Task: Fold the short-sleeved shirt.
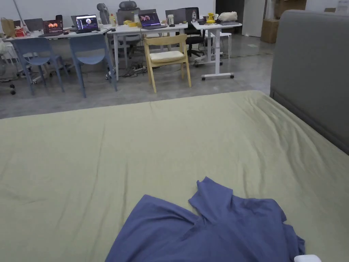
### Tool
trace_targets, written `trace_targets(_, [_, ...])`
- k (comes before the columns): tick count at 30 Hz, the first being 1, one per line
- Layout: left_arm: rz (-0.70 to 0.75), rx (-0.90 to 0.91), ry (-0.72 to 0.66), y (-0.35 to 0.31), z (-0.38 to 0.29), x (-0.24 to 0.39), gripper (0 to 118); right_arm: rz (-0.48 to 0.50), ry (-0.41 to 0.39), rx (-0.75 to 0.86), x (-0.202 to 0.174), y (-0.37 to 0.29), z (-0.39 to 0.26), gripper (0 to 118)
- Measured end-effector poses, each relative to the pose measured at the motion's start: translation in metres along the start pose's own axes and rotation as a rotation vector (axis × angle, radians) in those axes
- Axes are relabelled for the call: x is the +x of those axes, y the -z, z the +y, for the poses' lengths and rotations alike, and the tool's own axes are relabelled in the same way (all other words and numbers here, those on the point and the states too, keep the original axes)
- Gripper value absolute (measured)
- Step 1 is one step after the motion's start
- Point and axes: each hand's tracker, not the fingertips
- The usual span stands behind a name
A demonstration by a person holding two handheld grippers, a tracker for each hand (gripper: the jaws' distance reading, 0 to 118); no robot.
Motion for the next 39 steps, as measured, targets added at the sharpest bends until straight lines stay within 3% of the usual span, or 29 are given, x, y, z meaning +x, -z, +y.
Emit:
trace_targets(2, [0.013,0.012,-0.016,-0.002,-0.001,0.006,3,-0.005,-0.011,0.017,-0.002,0.004,0.000,6])
trace_targets(5, [0.043,0.008,-0.022,-0.003,-0.001,0.007,6,-0.040,-0.060,0.026,-0.011,-0.003,0.002,25])
trace_targets(6, [0.048,-0.002,-0.022,-0.003,0.001,0.011,31,-0.056,-0.083,0.020,-0.013,-0.007,0.006,48])
trace_targets(7, [0.042,-0.013,-0.050,-0.012,0.005,0.010,84,-0.047,-0.077,0.011,-0.012,-0.020,0.014,84])
trace_targets(8, [0.033,0.013,-0.088,-0.026,0.009,0.009,118,-0.035,-0.058,0.020,-0.009,-0.037,0.020,113])
trace_targets(11, [-0.100,0.320,-0.149,-0.119,0.023,0.048,118,0.096,0.063,0.348,-0.010,-0.119,0.032,118])
trace_targets(14, [-0.109,0.440,-0.091,-0.149,0.016,0.047,118,0.092,0.041,0.541,-0.022,-0.182,0.037,118])
trace_targets(16, [-0.087,0.390,-0.028,-0.156,0.007,0.058,118,0.100,-0.011,0.557,-0.036,-0.196,0.032,118])
trace_targets(18, [0.002,0.294,0.010,-0.150,-0.011,0.060,118,0.039,-0.093,0.498,-0.063,-0.196,0.024,118])
trace_targets(19, [0.049,0.277,0.011,-0.144,-0.022,0.060,115,-0.014,-0.135,0.492,-0.076,-0.192,0.015,107])
trace_targets(20, [0.050,0.262,0.004,-0.139,-0.030,0.060,91,-0.053,-0.176,0.505,-0.087,-0.188,0.005,71])
trace_targets(21, [0.024,0.248,-0.017,-0.132,-0.038,0.058,4,-0.067,-0.218,0.506,-0.092,-0.172,-0.001,3])
trace_targets(22, [0.016,0.219,-0.065,-0.123,-0.049,0.051,0,-0.036,-0.229,0.454,-0.097,-0.162,-0.008,3])
trace_targets(24, [0.006,0.144,-0.079,-0.107,-0.054,0.041,0,0.119,-0.179,0.409,-0.099,-0.153,-0.013,3])
trace_targets(26, [0.035,0.154,-0.096,-0.096,-0.050,0.033,2,0.164,-0.155,0.374,-0.096,-0.148,-0.011,3])
trace_targets(28, [0.100,0.197,-0.093,-0.084,-0.040,0.023,114,0.128,-0.186,0.382,-0.096,-0.143,-0.007,3])
trace_targets(29, [0.118,0.177,-0.089,-0.074,-0.034,0.020,118,0.099,-0.207,0.389,-0.100,-0.148,-0.004,3])
trace_targets(30, [0.129,0.288,-0.059,-0.069,-0.032,0.020,118,0.090,-0.212,0.389,-0.099,-0.147,-0.002,3])
trace_targets(33, [0.106,0.113,-0.053,-0.035,-0.014,0.029,118,0.099,-0.195,0.386,-0.094,-0.146,0.006,3])
trace_targets(36, [0.188,0.089,0.032,-0.026,-0.005,0.046,118,0.076,-0.191,0.370,-0.090,-0.139,0.011,3])
trace_targets(37, [0.187,0.075,0.057,-0.018,-0.006,0.051,115,0.069,-0.192,0.362,-0.086,-0.137,0.015,3])
trace_targets(39, [0.200,0.040,0.064,0.010,-0.010,0.045,96,0.058,-0.189,0.348,-0.081,-0.134,0.019,3])
